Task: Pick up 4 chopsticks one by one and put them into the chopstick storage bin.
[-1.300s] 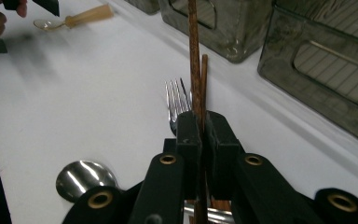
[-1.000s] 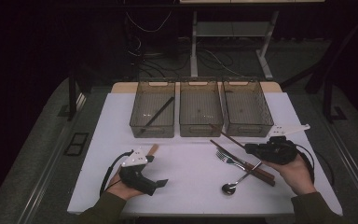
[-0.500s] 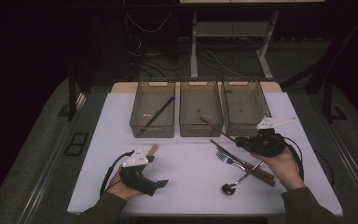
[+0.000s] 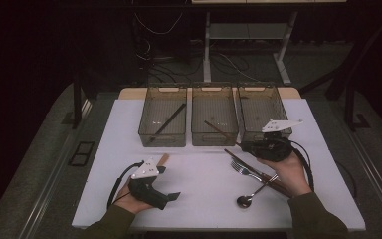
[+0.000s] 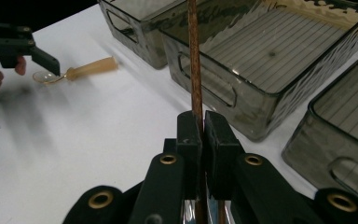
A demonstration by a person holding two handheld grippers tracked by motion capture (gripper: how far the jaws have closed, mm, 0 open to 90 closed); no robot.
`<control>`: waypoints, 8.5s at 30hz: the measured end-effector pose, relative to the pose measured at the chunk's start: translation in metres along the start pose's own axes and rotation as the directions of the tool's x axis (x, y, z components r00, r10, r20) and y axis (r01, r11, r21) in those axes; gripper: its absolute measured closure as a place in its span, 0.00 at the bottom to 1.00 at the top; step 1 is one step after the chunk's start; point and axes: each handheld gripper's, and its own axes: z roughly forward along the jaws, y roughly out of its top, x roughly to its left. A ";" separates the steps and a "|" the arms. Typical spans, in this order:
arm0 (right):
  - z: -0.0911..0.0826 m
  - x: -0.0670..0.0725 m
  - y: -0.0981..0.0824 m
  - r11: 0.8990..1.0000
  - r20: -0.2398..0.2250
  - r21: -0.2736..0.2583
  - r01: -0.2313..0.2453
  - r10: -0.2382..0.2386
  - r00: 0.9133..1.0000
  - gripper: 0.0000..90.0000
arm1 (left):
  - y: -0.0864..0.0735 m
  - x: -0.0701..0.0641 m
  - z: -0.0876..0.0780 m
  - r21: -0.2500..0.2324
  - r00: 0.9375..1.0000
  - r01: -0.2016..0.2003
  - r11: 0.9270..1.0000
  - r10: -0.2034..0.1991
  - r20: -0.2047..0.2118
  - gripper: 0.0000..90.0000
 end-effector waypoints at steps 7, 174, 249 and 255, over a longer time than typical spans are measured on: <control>0.016 0.004 0.016 1.000 0.007 -0.002 0.006 -0.006 1.000 0.95 | -0.001 0.000 -0.001 -0.003 1.000 -0.003 1.000 0.003 -0.007 0.00; 0.033 0.025 0.018 0.973 -0.052 0.140 0.183 -0.177 0.983 0.24 | 0.000 0.001 0.004 -0.001 0.999 -0.050 0.999 0.050 0.003 0.00; -0.015 -0.013 -0.077 0.981 0.090 0.195 -0.008 -0.010 0.996 0.95 | -0.001 0.000 0.003 0.004 0.999 -0.041 0.999 0.041 -0.001 0.00; -0.023 -0.015 -0.073 0.986 0.081 0.164 -0.005 -0.008 0.997 0.95 | -0.001 0.000 0.003 0.004 0.999 -0.040 0.999 0.040 -0.001 0.00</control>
